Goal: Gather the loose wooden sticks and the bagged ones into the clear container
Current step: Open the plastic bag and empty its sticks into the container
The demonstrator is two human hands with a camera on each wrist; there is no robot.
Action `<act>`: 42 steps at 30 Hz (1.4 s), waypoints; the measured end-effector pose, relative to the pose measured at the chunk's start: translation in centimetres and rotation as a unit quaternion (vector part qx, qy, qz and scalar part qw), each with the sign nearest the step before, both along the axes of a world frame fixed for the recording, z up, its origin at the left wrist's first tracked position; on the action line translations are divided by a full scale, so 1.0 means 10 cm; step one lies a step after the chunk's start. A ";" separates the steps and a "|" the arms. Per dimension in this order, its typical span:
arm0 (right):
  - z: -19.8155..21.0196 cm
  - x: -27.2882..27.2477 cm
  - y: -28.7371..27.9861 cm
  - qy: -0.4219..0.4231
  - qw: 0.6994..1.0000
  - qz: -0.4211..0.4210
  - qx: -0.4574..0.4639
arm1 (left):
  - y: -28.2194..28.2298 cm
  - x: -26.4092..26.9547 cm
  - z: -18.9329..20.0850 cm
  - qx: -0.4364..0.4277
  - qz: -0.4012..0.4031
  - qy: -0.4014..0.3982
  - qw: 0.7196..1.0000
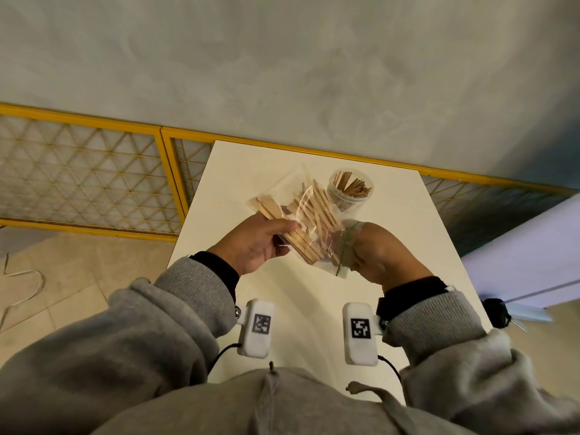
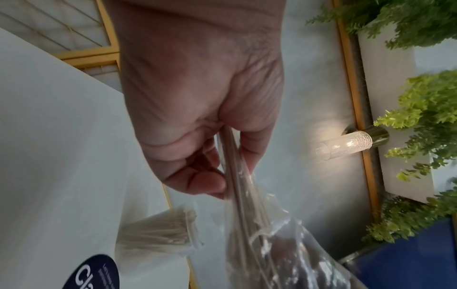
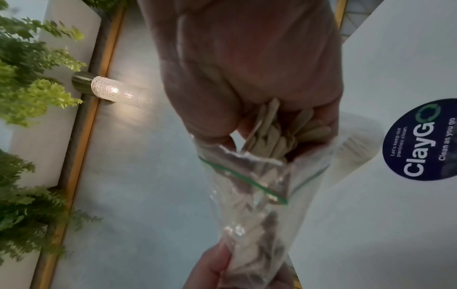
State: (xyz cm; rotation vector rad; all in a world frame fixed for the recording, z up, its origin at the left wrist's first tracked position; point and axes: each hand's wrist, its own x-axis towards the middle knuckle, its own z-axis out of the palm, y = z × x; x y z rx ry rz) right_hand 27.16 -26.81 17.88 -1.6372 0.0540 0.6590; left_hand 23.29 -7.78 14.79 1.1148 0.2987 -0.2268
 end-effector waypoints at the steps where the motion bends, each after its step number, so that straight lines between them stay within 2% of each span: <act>1: 0.00 0.00 0.00 0.006 1.000 0.010 0.011 | -0.04 0.01 0.00 0.016 -0.015 0.002 1.000; 3: -0.02 0.02 0.02 0.011 0.999 0.037 0.006 | -0.18 0.02 -0.02 0.053 -0.041 0.003 0.998; 5: -0.02 0.05 0.03 0.008 0.997 0.068 -0.019 | -0.29 0.05 -0.07 0.071 -0.034 0.013 0.997; 9: -0.09 0.24 -0.11 0.008 0.993 0.093 -0.070 | -0.29 0.12 -0.12 0.032 0.019 0.049 0.998; 11: -0.11 0.33 -0.19 0.035 0.992 0.092 -0.085 | -0.28 0.16 -0.14 0.021 0.029 0.061 0.997; 14: -0.13 0.40 -0.17 0.082 0.987 0.125 -0.051 | -0.38 0.20 -0.15 0.050 -0.005 0.064 0.997; 16: -0.15 0.43 -0.12 0.092 0.984 0.136 -0.064 | -0.44 0.23 -0.15 0.063 -0.016 0.062 0.996; 20: -0.16 0.61 -0.22 0.088 0.967 0.197 -0.135 | -0.33 0.40 -0.22 -0.003 0.077 0.078 0.994; 24: -0.10 0.77 -0.44 0.099 0.952 0.238 -0.164 | -0.08 0.60 -0.29 -0.102 0.203 0.111 0.967; 27: -0.12 0.95 -0.56 0.074 0.978 0.164 -0.105 | 0.10 0.72 -0.34 -0.151 0.252 0.123 0.948; 30: -0.13 1.26 -0.58 -0.039 0.998 0.046 0.033 | 0.22 0.76 -0.46 -0.157 0.262 0.131 0.943; 32: -0.08 1.54 -0.48 -0.130 0.982 -0.028 0.133 | 0.27 0.77 -0.57 -0.151 0.258 0.141 0.944; 34: -0.05 1.81 -0.33 -0.194 0.960 -0.099 0.176 | 0.31 0.76 -0.68 -0.144 0.254 0.151 0.945; 37: -0.15 2.09 -0.09 -0.239 0.953 -0.138 0.126 | 0.36 0.76 -0.79 -0.140 0.251 0.156 0.945; 42: -0.59 2.28 0.09 -0.226 0.958 -0.171 -0.038 | 0.47 0.80 -0.90 -0.133 0.259 0.158 0.944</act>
